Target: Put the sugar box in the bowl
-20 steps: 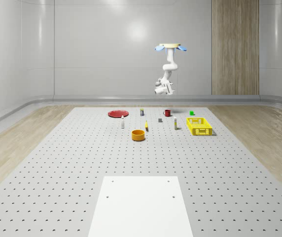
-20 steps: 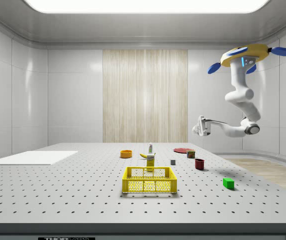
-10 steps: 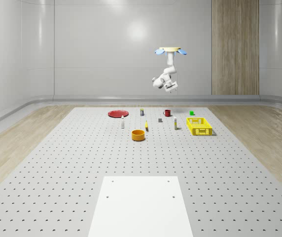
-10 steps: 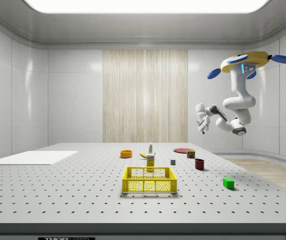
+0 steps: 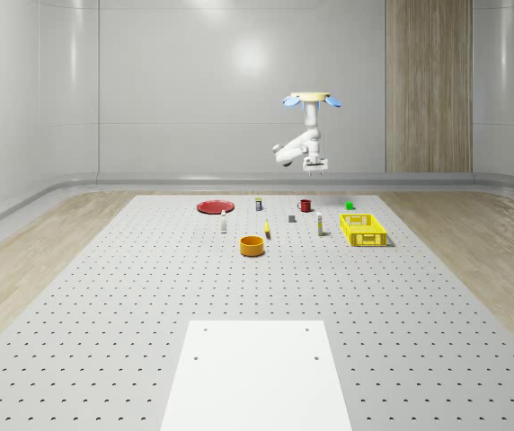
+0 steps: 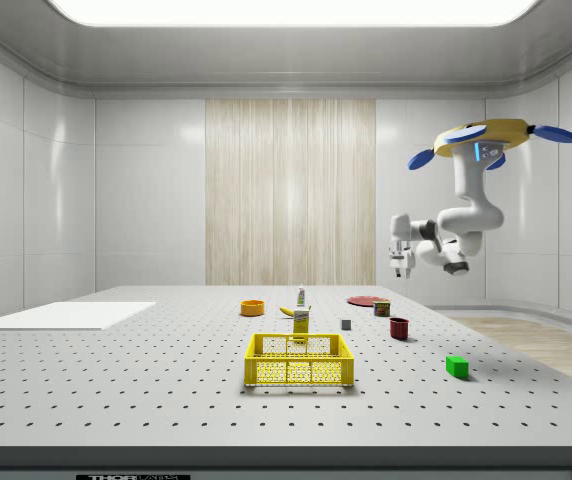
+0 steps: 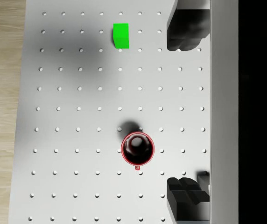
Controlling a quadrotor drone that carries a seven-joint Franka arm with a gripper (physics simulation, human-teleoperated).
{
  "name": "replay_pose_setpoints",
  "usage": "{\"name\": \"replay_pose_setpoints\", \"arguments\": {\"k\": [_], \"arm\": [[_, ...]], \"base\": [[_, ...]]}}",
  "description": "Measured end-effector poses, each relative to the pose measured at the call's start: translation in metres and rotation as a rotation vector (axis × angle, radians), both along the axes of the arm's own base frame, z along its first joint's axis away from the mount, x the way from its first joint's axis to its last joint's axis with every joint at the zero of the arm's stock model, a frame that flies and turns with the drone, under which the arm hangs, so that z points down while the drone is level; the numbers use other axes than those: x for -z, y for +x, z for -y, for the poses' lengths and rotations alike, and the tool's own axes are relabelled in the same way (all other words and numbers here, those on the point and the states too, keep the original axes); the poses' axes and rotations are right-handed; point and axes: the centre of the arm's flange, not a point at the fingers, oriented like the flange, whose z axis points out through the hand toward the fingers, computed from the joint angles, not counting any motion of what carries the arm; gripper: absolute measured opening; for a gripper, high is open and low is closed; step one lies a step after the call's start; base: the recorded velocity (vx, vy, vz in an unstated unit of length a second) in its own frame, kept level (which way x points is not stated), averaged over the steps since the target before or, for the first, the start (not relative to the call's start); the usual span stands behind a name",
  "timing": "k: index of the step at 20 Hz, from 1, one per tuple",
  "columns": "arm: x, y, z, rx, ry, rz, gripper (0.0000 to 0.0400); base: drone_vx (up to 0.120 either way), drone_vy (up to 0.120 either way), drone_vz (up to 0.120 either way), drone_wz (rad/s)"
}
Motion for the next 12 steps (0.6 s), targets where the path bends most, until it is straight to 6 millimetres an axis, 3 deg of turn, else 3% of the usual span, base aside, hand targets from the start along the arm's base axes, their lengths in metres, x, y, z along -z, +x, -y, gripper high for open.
{"name": "replay_pose_setpoints", "arguments": {"k": [9,12], "arm": [[0.0003,0.0,0.0044,0.001,-0.044,-0.002,0.04],[0.0004,0.0,0.0048,0.001,-0.049,-0.002,0.04]], "base": [[0.12,0.0,-0.12,0.0],[0.053,0.0,-0.12,0.0]]}}
